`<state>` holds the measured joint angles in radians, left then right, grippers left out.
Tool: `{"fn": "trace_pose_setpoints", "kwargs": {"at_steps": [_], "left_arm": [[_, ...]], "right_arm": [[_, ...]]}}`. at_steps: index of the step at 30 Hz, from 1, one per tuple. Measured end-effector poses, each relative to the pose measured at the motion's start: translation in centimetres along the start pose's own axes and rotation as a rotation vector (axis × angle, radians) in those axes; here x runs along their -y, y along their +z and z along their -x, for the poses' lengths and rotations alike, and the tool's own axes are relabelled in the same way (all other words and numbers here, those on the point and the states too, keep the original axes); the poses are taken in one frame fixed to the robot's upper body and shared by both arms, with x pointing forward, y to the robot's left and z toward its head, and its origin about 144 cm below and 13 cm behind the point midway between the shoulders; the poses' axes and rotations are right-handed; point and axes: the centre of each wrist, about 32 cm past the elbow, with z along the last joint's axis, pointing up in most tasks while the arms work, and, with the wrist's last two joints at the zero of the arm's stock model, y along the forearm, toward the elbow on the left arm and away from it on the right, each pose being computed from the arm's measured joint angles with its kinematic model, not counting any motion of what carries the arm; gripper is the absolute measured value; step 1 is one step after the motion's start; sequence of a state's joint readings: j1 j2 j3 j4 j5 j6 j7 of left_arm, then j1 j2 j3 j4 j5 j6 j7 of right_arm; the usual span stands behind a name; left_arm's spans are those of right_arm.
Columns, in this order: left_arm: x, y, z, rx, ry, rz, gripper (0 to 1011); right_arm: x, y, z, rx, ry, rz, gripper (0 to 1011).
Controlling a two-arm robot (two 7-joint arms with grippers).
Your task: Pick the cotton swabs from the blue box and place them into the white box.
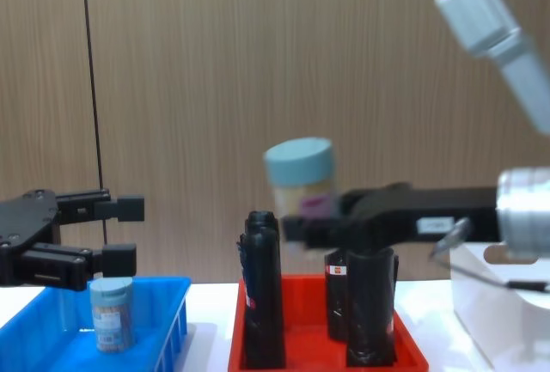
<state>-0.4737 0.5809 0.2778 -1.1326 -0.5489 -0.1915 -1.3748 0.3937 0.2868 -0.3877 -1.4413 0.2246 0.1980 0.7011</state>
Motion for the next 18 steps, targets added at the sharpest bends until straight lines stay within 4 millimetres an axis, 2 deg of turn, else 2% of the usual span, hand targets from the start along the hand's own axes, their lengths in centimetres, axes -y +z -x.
{"fn": "trace_pose_setpoints", "kwargs": {"at_steps": [18], "left_arm": [[0.0, 0.0, 0.0, 0.000, 0.000, 0.000, 1003]], "right_arm": [[5.7, 0.9, -5.6, 0.018, -0.261, -0.035, 653]]}}
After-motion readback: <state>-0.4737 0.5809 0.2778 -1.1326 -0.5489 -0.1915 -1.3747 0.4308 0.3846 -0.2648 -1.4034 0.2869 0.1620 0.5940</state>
